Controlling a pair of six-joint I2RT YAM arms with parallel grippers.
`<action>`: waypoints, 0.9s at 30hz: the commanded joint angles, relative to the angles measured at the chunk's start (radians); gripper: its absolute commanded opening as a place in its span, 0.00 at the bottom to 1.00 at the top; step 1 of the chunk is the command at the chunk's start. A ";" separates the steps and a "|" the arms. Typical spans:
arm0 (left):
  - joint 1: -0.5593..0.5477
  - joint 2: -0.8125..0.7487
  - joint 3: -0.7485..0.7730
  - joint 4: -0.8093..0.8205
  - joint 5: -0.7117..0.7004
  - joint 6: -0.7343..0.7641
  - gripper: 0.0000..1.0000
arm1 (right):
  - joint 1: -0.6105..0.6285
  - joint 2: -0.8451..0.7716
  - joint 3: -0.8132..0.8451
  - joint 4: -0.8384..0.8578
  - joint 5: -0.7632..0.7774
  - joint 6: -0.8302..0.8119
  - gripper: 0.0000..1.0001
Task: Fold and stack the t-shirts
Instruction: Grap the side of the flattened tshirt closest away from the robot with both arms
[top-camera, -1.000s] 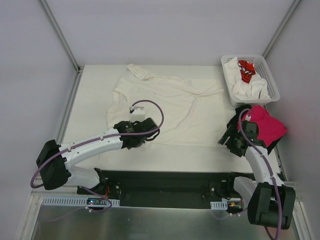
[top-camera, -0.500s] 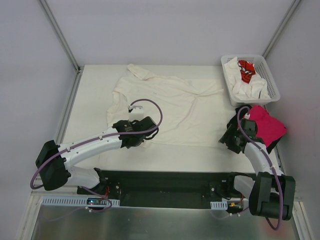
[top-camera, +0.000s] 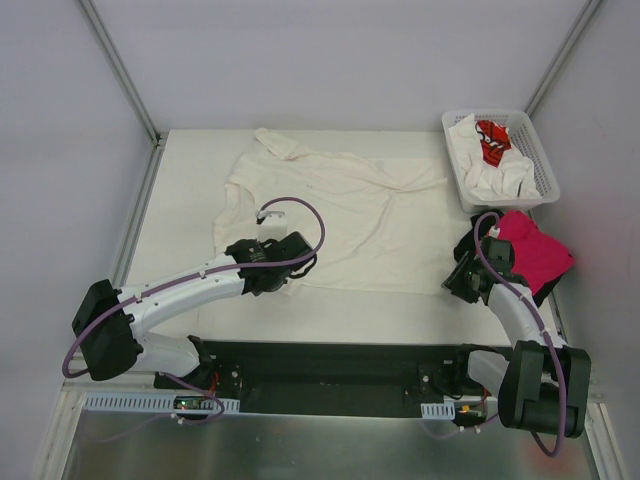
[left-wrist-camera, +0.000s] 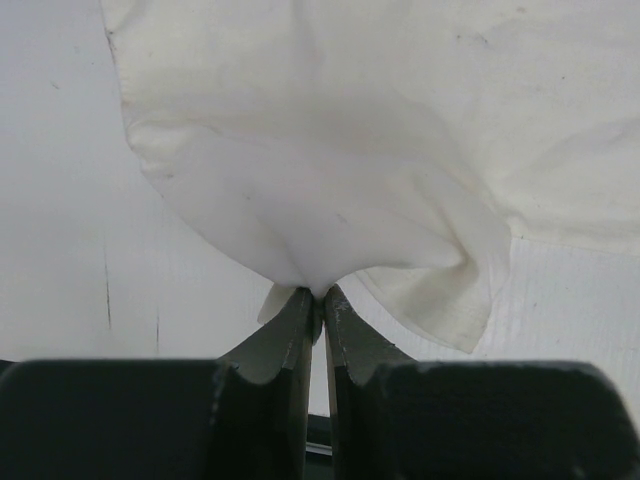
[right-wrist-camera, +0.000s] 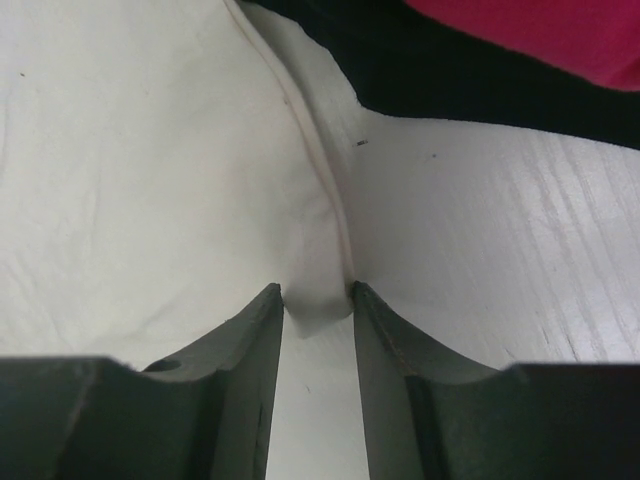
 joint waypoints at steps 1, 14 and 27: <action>0.013 0.001 0.026 -0.024 -0.011 0.025 0.07 | -0.008 0.001 0.032 0.021 -0.002 0.006 0.36; 0.016 0.007 0.021 -0.024 -0.001 0.020 0.07 | -0.008 -0.002 0.034 0.024 -0.005 0.011 0.24; 0.016 -0.021 0.026 -0.022 -0.020 0.020 0.06 | -0.008 -0.016 0.049 0.018 -0.016 0.025 0.04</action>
